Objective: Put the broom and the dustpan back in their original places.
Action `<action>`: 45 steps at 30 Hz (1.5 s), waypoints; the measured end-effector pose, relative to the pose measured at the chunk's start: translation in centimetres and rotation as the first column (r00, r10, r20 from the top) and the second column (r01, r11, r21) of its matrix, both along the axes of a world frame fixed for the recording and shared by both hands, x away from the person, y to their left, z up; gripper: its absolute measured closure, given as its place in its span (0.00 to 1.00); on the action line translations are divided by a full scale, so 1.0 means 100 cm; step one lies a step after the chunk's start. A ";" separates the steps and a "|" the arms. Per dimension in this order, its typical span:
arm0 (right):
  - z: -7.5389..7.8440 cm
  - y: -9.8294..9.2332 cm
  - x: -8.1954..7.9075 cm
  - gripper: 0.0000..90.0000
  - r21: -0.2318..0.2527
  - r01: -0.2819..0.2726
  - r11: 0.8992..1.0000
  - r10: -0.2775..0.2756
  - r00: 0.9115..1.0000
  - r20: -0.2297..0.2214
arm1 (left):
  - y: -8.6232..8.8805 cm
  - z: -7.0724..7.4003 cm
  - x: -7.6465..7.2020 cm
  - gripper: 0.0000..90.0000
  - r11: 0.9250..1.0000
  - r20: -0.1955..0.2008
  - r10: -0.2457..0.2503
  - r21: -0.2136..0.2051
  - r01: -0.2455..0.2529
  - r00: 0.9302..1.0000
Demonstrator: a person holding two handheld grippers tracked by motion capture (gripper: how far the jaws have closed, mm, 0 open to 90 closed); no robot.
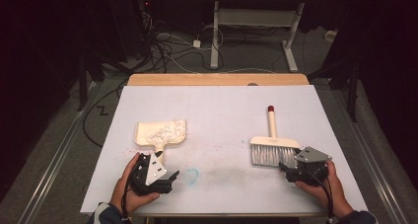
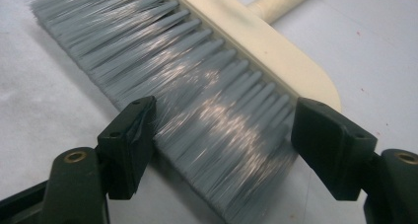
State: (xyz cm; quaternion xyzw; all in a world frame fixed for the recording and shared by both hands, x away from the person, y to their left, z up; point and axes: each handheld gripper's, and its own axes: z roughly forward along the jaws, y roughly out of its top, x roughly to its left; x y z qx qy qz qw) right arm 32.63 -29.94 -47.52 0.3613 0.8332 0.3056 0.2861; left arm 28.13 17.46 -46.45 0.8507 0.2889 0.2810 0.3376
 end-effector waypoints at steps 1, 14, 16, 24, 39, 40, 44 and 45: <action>0.000 -0.002 0.000 0.31 0.000 0.001 1.000 -0.001 1.000 -0.005 | 0.000 0.000 0.000 0.20 1.000 0.000 0.001 -0.001 -0.001 1.000; 0.015 -0.015 -0.016 0.28 0.109 -0.041 0.993 0.033 0.997 0.075 | 0.003 0.001 -0.001 0.20 1.000 0.009 0.013 -0.001 -0.013 1.000; 0.020 -0.015 -0.024 0.27 0.138 -0.061 0.989 0.044 0.992 0.120 | 0.005 0.001 -0.002 0.20 1.000 0.015 0.019 0.003 -0.019 1.000; 0.021 -0.013 -0.048 0.22 0.152 -0.112 0.982 0.087 0.983 0.164 | 0.012 -0.002 -0.004 0.20 0.999 0.013 0.033 0.006 -0.033 0.999; 0.023 -0.004 -0.055 0.20 0.128 -0.123 0.984 0.098 0.978 0.185 | 0.016 0.002 -0.005 0.19 0.999 0.029 0.038 -0.021 -0.037 0.999; 0.023 -0.005 -0.055 0.20 0.128 -0.122 0.984 0.098 0.978 0.185 | 0.016 0.003 -0.005 0.19 0.999 0.031 0.039 -0.027 -0.039 0.999; 0.023 -0.006 -0.055 0.20 0.128 -0.118 0.985 0.093 0.978 0.189 | 0.016 0.003 -0.004 0.19 0.999 0.031 0.043 -0.028 -0.042 0.999; 0.024 -0.006 -0.055 0.20 0.128 -0.116 0.985 0.091 0.978 0.190 | 0.016 0.003 -0.004 0.19 0.999 0.029 0.042 -0.028 -0.042 0.999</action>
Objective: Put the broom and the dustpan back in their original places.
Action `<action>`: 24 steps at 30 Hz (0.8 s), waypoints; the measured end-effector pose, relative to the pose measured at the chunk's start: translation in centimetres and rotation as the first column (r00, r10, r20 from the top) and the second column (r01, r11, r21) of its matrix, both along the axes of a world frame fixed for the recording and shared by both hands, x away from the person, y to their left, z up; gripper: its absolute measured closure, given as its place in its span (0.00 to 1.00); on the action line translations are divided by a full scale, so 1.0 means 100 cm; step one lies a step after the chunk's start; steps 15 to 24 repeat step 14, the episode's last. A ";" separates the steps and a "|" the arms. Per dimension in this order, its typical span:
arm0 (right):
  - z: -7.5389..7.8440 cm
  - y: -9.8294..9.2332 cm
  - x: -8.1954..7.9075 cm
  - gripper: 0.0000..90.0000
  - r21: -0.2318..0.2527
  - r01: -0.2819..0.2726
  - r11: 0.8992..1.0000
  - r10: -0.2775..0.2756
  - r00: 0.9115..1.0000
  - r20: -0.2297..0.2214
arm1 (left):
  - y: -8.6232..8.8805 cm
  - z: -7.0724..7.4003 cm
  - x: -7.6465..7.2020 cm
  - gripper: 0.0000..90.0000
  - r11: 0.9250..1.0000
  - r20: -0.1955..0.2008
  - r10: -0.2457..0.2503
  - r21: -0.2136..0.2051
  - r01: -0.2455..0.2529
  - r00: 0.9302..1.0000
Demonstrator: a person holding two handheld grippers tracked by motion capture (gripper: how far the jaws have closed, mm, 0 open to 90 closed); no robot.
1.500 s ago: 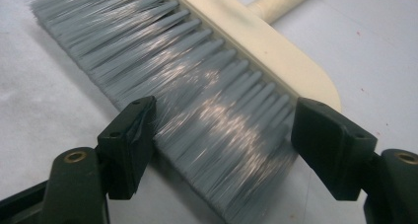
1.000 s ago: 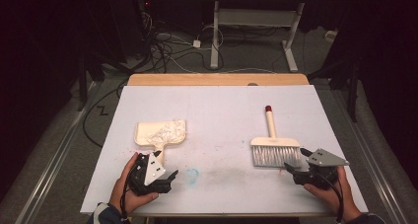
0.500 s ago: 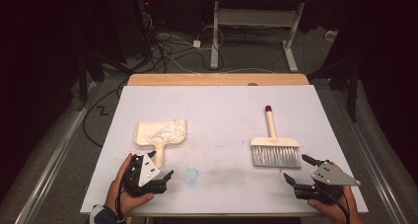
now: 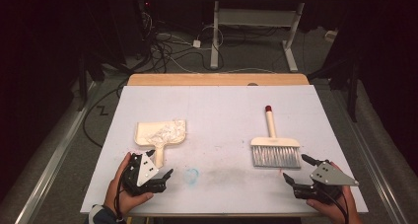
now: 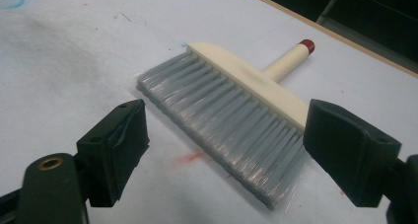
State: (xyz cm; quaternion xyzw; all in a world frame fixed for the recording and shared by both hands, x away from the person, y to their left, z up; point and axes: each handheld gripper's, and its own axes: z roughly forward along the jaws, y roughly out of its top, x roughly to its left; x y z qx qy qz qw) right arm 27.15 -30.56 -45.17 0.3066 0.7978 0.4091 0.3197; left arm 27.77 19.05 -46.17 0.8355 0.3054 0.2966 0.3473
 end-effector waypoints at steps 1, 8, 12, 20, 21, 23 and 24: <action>0.000 0.000 0.000 0.20 0.000 0.000 1.000 0.000 1.000 0.001 | 0.000 0.000 0.000 0.19 1.000 0.001 0.000 0.001 0.000 1.000; 0.000 -0.001 0.001 0.20 0.004 -0.007 1.000 0.007 1.000 -0.001 | 0.000 0.000 0.002 0.19 1.000 -0.003 0.002 0.004 -0.002 1.000; 0.000 -0.001 0.001 0.20 0.002 -0.004 1.000 0.004 1.000 0.006 | -0.001 0.000 0.002 0.19 1.000 -0.001 0.003 0.003 -0.003 1.000; 0.001 -0.001 0.001 0.20 -0.002 0.001 1.000 -0.001 1.000 0.010 | -0.001 0.000 0.002 0.19 1.000 -0.005 0.005 0.000 -0.005 1.000; 0.001 -0.001 0.001 0.20 -0.002 0.001 1.000 -0.001 1.000 0.010 | -0.001 0.000 0.002 0.19 1.000 -0.005 0.005 0.000 -0.005 1.000; 0.001 -0.001 0.001 0.20 -0.002 0.001 1.000 -0.001 1.000 0.010 | -0.001 0.000 0.002 0.19 1.000 -0.005 0.005 0.000 -0.005 1.000; 0.001 -0.001 0.001 0.20 -0.002 0.001 1.000 -0.001 1.000 0.010 | -0.001 0.000 0.002 0.19 1.000 -0.005 0.005 0.000 -0.005 1.000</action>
